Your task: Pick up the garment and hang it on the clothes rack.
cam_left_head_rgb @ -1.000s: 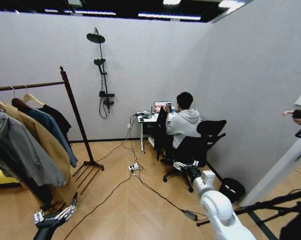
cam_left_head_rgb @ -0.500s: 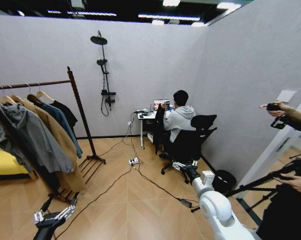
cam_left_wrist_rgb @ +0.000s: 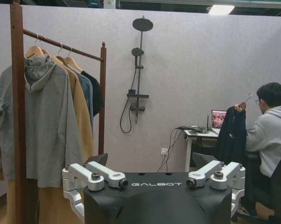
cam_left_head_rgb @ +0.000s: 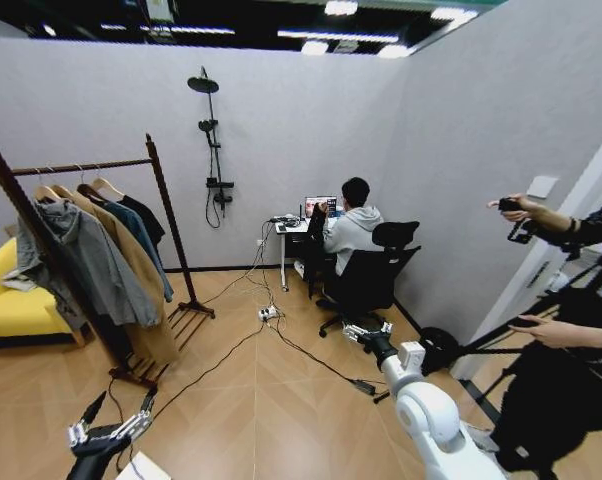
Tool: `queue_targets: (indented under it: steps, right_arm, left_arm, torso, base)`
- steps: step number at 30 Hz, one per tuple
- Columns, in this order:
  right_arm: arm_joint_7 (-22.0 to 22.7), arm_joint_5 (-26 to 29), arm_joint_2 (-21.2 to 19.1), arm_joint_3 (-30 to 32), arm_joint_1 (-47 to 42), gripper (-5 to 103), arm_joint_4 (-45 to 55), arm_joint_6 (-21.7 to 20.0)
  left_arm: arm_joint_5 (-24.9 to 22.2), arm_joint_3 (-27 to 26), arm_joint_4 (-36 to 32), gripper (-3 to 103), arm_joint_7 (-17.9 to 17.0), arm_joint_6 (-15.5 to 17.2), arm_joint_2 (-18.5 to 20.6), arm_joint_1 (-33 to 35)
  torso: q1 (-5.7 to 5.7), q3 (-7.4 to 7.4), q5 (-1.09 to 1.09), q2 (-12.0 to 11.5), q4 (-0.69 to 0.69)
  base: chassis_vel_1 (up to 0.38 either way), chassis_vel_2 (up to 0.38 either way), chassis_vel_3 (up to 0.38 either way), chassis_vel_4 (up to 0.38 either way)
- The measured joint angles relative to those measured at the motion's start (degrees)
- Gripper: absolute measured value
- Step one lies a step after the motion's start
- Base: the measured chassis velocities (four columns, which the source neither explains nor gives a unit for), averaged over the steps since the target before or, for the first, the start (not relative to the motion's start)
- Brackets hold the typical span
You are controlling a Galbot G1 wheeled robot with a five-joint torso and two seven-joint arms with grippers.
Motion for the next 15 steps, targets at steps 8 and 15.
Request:
queue_targets:
  steps: [8, 15]
  right_arm:
    - [-0.26, 0.00, -0.04, -0.26, 0.01, 100, -0.23, 0.69]
    - [-0.80, -0.32, 0.11, -0.56, 0.07, 100, -0.57, 1.54]
  left_arm:
    - [0.00, 0.00, 0.00, 100, 0.00, 0.00, 0.00, 0.00]
    - [0.00, 0.00, 0.00, 100, 0.00, 0.00, 0.00, 0.00]
  torso:
    - [0.00, 0.00, 0.00, 0.00, -0.01]
    - [0.02, 0.01, 0.02, -0.01, 0.00]
  base:
    - [0.130, -0.128, -0.142, 0.134]
    - [0.039, -0.037, -0.024, 0.033]
